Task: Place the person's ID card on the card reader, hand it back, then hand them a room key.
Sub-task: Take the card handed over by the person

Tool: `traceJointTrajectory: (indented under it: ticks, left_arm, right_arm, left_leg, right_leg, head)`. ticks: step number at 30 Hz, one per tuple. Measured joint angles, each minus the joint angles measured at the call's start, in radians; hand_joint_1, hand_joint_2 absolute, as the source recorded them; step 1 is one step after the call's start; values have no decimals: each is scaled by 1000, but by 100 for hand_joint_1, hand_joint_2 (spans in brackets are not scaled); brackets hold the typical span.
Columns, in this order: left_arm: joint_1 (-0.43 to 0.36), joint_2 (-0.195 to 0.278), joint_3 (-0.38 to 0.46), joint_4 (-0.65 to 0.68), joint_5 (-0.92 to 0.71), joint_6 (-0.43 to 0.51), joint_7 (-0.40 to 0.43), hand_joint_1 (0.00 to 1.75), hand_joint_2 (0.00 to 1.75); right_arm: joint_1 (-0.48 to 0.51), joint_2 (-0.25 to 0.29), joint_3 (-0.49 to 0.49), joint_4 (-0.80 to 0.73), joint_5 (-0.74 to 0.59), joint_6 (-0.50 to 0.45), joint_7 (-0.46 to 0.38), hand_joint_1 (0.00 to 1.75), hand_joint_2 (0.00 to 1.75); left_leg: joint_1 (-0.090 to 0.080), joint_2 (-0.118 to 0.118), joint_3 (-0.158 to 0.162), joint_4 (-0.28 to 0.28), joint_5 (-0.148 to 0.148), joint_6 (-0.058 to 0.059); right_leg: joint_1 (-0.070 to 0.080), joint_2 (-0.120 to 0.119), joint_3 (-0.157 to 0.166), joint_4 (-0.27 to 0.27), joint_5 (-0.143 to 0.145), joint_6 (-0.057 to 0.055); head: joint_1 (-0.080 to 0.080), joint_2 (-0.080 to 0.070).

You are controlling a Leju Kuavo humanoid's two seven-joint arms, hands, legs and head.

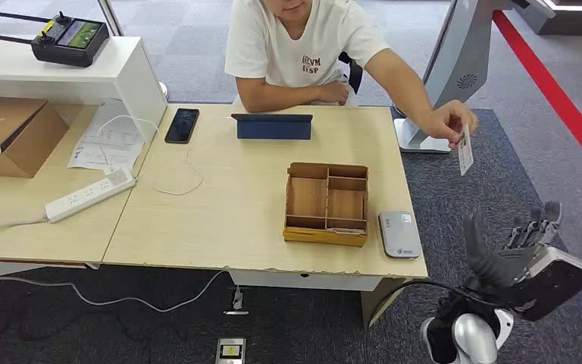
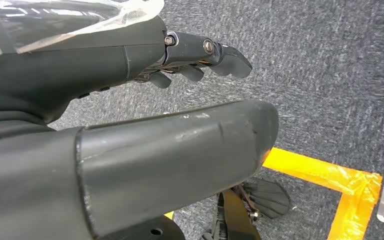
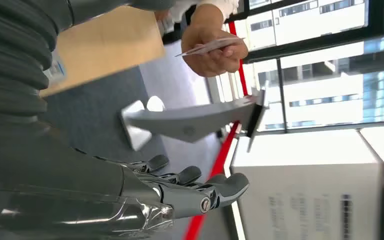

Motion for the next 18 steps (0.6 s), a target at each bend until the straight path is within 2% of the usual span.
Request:
traceJointTrajectory:
  ticks: [2,5,8,15,18]
  left_arm:
    - [-1,0,-6,0,-4,-2,-4,0,0]
    - [-4,1,-22,0,-13,-10,-16,0,0]
    - [-8,1,-39,0,-13,-16,-24,0,0]
    - [-12,2,-70,0,-7,-15,-28,0,0]
    - [-13,2,-84,0,-3,-13,-28,0,0]
  right_arm:
    - [0,-7,14,-11,113,0,33,0,175]
    - [-5,-37,63,-33,406,0,148,0,175]
    - [-34,-73,132,-28,617,1,263,0,175]
    - [-160,-153,302,73,942,1,492,0,175]
    - [-212,-185,373,134,998,1,557,0,175]
  left_leg:
    - [0,0,0,0,0,0]
    - [0,0,-1,0,0,0]
    - [0,0,-1,0,0,0]
    - [0,0,-1,0,1,0]
    - [0,0,-1,0,1,0]
  right_leg:
    - [0,0,0,0,0,0]
    - [0,0,0,0,0,0]
    - [0,0,1,0,0,0]
    - [0,0,0,0,1,0]
    - [0,0,0,0,1,0]
  head:
    - [0,0]
    - [0,0]
    - [0,0]
    - [0,0]
    - [0,0]
